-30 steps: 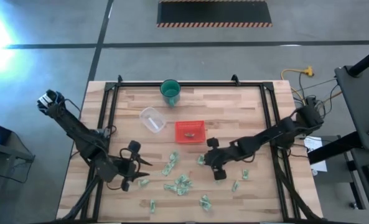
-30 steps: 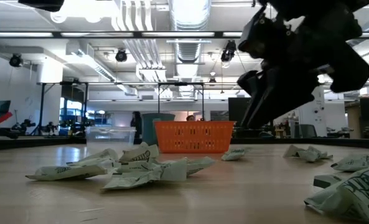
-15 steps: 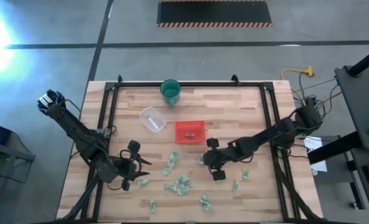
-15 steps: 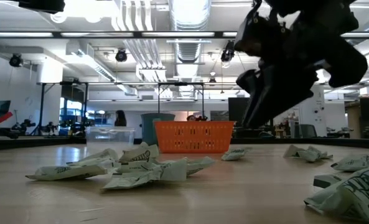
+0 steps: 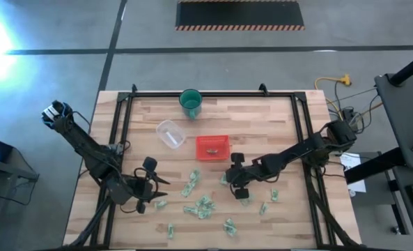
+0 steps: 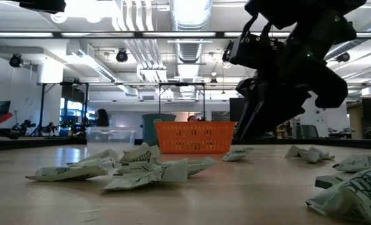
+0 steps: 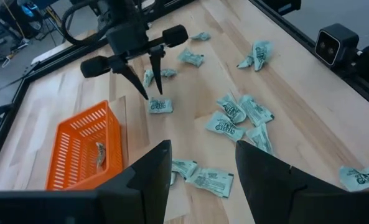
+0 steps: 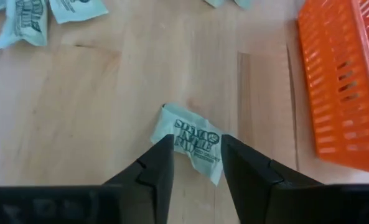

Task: Pick and place items into bin
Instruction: Put the stevia packet into the orange bin

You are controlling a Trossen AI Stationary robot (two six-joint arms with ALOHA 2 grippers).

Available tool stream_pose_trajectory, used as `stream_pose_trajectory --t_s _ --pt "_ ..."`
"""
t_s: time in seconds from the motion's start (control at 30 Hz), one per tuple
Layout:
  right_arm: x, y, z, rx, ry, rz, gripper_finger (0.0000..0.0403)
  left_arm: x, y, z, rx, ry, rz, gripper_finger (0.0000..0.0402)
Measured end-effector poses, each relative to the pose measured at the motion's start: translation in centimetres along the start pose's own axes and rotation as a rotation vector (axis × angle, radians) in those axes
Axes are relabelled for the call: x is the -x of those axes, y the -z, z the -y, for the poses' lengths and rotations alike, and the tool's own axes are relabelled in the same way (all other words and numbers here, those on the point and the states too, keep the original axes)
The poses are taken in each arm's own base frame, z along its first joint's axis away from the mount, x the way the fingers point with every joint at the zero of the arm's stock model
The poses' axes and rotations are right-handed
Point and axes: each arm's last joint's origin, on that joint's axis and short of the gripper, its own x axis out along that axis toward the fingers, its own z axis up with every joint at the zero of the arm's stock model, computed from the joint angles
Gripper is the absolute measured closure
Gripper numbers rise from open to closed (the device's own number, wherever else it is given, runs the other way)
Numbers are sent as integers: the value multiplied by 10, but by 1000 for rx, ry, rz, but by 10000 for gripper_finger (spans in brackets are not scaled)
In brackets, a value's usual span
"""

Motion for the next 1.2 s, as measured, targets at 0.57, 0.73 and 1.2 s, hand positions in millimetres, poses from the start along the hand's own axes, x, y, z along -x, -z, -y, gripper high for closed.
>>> stream_pose_trajectory --t_s 0.57,0.73,1.2 --pt "-19 8 10 -39 -25 -70 253 0 0 0 -1 -3 0 240" --pt "-20 8 10 -30 -28 -70 286 0 0 0 -1 -3 0 240" --pt "-17 7 11 35 -22 -64 393 0 0 0 -1 -3 0 240"
